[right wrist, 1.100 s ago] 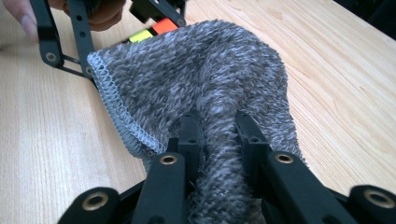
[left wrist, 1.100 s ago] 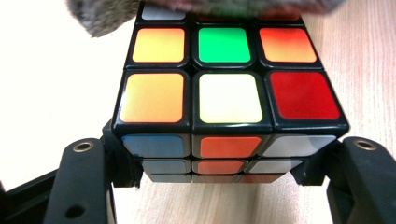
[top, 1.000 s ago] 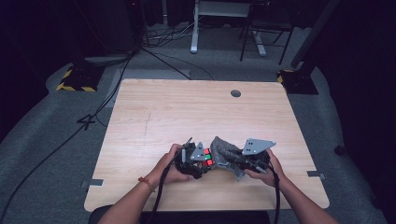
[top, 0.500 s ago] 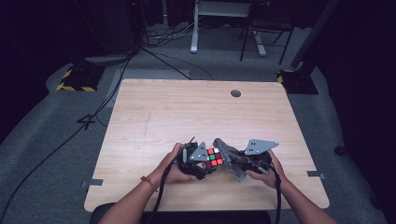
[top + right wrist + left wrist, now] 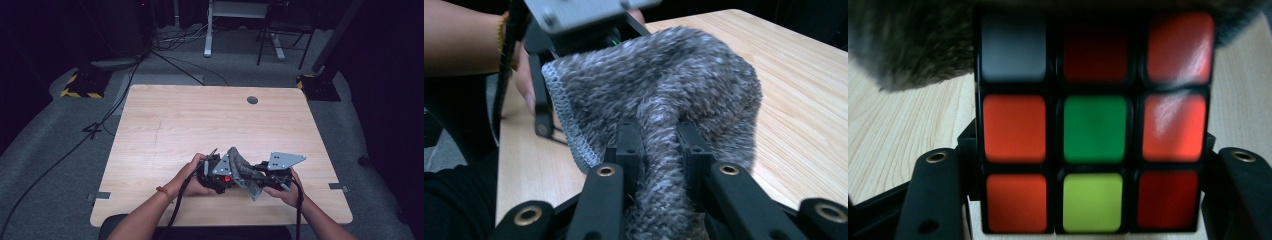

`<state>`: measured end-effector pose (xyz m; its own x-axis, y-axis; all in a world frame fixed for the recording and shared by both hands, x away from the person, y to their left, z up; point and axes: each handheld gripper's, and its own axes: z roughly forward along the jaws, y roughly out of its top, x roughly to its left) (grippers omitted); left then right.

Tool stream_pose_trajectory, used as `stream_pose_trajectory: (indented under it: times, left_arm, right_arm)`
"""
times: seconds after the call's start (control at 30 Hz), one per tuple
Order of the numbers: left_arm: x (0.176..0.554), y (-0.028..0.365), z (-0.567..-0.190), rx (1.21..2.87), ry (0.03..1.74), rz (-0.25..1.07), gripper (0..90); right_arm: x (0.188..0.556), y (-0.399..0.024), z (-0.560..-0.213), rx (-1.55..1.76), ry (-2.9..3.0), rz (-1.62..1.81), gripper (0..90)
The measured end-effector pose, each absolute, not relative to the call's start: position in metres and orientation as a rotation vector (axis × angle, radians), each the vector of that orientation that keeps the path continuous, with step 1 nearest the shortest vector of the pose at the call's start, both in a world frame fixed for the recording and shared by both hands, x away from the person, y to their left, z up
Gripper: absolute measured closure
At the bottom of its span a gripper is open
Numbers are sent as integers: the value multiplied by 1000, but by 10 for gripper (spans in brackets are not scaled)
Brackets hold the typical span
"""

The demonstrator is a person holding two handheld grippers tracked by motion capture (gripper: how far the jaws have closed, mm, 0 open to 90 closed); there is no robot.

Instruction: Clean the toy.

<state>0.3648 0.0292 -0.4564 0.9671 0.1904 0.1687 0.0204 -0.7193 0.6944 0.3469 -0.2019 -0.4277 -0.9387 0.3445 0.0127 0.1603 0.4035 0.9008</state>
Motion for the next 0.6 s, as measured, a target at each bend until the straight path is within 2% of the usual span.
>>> stream_pose_trajectory:
  times: [0.2, 0.6]
  left_arm:
    - [366, 30, -456, 2378, 163, 302, 334]
    - [364, 41, -445, 2320, 183, 311, 336]
  right_arm:
    - [345, -190, -426, 427, 2481, 1506, 762]
    - [354, -211, -436, 524, 2507, 1383, 763]
